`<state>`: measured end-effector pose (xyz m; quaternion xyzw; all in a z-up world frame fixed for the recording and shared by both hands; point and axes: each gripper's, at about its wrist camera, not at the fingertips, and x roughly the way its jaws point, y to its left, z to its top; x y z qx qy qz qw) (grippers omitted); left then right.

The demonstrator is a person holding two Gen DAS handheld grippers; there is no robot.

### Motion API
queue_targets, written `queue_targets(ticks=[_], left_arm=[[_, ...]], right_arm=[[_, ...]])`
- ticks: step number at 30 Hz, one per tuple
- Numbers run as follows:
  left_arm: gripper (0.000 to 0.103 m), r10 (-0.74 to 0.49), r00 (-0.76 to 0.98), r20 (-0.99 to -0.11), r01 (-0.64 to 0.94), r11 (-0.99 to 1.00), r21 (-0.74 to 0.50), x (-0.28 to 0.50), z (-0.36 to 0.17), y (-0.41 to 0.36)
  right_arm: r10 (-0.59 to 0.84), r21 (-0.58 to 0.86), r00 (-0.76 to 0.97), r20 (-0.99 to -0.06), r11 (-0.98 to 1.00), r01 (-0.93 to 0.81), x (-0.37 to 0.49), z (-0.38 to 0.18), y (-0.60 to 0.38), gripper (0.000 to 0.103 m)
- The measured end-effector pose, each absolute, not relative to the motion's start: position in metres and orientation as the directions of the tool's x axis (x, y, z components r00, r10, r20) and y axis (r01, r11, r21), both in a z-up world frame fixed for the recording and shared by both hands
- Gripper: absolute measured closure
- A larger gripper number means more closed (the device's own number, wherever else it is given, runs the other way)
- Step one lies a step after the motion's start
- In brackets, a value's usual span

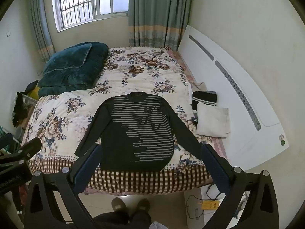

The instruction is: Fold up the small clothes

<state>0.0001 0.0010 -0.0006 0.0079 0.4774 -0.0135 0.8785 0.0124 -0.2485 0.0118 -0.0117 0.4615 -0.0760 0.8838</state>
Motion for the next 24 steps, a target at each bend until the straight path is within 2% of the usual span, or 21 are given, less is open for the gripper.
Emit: queue_targets(ticks=[14, 24], left_arm=[[0.000, -0.003, 0.554, -0.832, 0.028, 1.000, 0.015, 0.000, 0.000, -0.003], [0.000, -0.007, 0.559, -0.829, 0.031, 0.999, 0.013, 0.004, 0.010, -0.014]], right_arm=[[-0.143, -0.086, 0.577, -0.804, 0.988, 0.125, 0.003, 0.007, -0.250, 0.000], [-0.142, -0.095, 0.586, -0.797, 0.989, 0.110, 0.002, 0.025, -0.251, 0.000]])
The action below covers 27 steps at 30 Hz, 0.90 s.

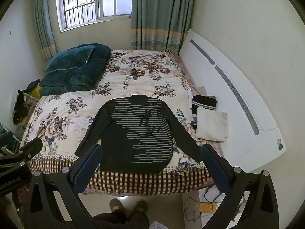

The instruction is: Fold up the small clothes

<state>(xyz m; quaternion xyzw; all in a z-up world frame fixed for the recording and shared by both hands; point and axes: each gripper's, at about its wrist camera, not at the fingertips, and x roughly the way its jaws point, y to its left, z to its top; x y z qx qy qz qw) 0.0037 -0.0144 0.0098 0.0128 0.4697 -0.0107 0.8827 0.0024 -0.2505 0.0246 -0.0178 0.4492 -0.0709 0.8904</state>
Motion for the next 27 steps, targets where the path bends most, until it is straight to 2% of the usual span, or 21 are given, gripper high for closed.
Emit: queue_targets(ticks=[27], left_arm=[[0.000, -0.011, 0.582, -0.813, 0.028, 1.000, 0.006, 0.008, 0.023, -0.009]], right_arm=[[-0.137, -0.095, 0.601, -0.788, 0.990, 0.101, 0.008, 0.034, -0.247, 0.000]])
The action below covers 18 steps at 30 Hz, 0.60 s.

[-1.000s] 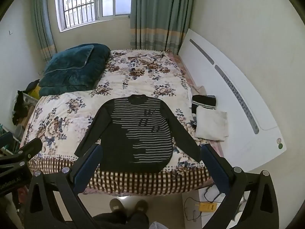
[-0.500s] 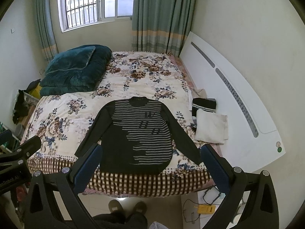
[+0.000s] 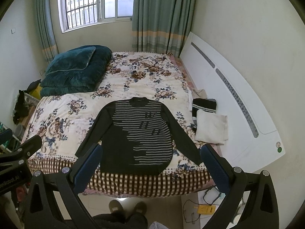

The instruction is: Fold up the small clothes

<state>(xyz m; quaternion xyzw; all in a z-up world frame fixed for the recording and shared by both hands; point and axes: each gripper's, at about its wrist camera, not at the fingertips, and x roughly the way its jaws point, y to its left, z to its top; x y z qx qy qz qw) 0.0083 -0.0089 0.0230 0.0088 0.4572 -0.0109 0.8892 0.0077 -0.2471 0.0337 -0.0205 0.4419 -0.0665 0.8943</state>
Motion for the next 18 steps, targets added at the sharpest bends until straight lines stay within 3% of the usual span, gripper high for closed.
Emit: queue_targets(ticks=[18], left_arm=[[0.000, -0.013, 0.583, -0.812, 0.031, 1.000, 0.006, 0.0146, 0.0269, -0.0136]], right_arm=[[-0.138, -0.096, 0.605, -0.784, 0.990, 0.101, 0.0063, 0.0366, -0.2444, 0.000]])
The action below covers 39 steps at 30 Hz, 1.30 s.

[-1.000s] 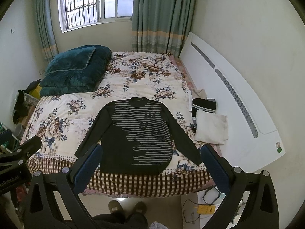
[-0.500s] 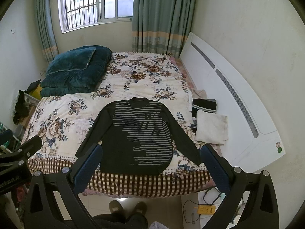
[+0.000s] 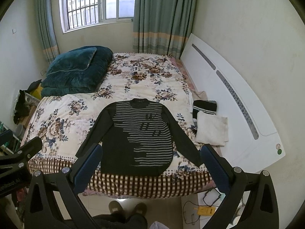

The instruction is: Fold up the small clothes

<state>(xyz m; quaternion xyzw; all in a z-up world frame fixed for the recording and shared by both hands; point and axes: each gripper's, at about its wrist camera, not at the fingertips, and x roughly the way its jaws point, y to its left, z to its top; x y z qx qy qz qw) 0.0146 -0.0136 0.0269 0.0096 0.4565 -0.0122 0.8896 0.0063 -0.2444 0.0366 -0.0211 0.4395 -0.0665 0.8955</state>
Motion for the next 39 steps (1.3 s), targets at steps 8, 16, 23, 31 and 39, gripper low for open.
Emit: queue_targets(ticks=[8, 16, 23, 31, 39], left_arm=[[0.000, -0.014, 0.586, -0.810, 0.032, 0.999, 0.006, 0.015, 0.028, -0.013], [0.000, -0.017, 0.591, -0.806, 0.032, 0.999, 0.002, 0.019, 0.029, -0.011], [0.000, -0.022, 0.589, -0.808, 0.033, 0.999, -0.003, 0.020, 0.027, -0.011], [0.000, -0.008, 0.620, -0.785, 0.050, 0.998, 0.029, 0.056, 0.005, 0.001], [0.000, 0.057, 0.601, -0.797, 0.065, 0.991, 0.119, 0.127, -0.096, -0.002]], right_arm=[[-0.135, -0.097, 0.608, -0.782, 0.991, 0.096, 0.010, 0.043, -0.243, 0.000], [-0.136, -0.098, 0.610, -0.781, 0.991, 0.095, 0.014, 0.046, -0.239, 0.000], [-0.134, -0.095, 0.608, -0.782, 0.991, 0.096, 0.011, 0.045, -0.239, 0.000], [-0.128, -0.060, 0.589, -0.798, 0.989, 0.134, 0.024, 0.029, -0.239, 0.000], [-0.219, -0.015, 0.441, -0.870, 0.907, 0.421, 0.057, -0.074, -0.328, 0.000]])
